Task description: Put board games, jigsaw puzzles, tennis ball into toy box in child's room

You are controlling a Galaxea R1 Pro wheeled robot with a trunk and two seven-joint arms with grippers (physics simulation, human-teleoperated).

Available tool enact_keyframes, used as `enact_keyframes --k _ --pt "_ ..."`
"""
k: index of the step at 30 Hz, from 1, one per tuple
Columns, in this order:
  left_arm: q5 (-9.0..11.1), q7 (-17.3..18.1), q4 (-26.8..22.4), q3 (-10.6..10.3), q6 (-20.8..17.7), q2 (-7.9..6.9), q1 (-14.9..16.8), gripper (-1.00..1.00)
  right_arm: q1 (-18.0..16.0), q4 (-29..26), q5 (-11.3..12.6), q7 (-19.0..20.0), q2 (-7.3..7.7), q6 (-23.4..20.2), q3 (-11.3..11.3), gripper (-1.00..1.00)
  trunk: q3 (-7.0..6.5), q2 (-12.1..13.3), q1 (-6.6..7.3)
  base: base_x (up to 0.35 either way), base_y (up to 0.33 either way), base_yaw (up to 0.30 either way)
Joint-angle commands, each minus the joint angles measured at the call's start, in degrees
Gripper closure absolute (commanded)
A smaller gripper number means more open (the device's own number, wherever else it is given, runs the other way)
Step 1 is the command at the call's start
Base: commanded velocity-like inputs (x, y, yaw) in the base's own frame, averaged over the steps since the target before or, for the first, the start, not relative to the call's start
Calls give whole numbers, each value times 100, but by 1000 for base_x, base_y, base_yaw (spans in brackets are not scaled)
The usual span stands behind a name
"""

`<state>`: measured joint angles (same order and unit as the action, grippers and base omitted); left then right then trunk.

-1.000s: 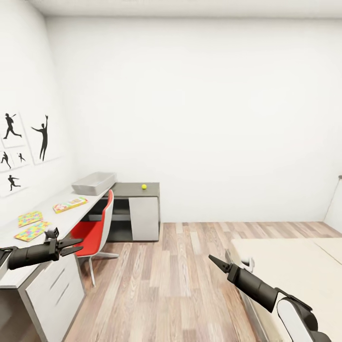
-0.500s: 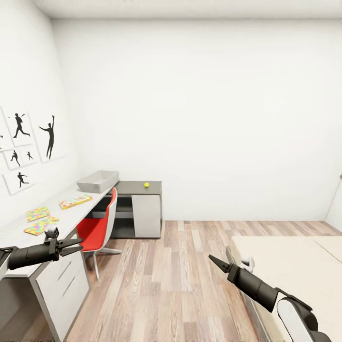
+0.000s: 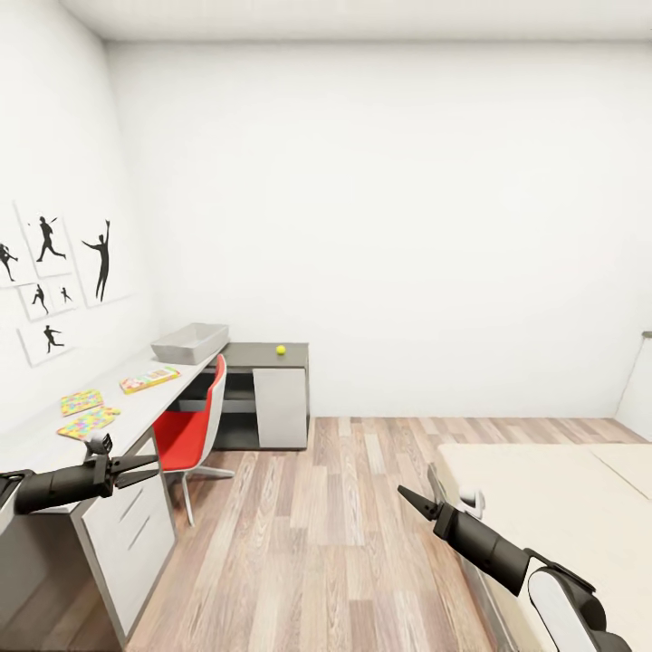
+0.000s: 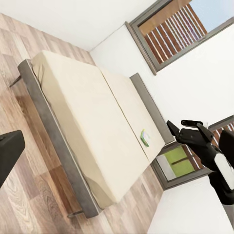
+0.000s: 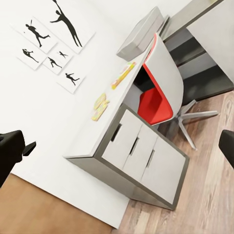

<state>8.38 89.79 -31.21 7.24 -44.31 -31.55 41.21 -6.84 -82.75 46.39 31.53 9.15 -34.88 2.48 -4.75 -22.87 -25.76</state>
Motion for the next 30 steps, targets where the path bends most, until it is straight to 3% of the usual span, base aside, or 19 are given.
enact_keyframes --k 1,30 --pt "-3 21 0 1 -61 -1 1 -100 -2 1 35 2 -1 -45 7 -100 3 -4 -2 -21 0 0" --pt "-3 21 0 -3 -54 7 1 -100 -2 -1 33 2 -1 -59 7 -100 3 -4 -2 -3 -15 10"
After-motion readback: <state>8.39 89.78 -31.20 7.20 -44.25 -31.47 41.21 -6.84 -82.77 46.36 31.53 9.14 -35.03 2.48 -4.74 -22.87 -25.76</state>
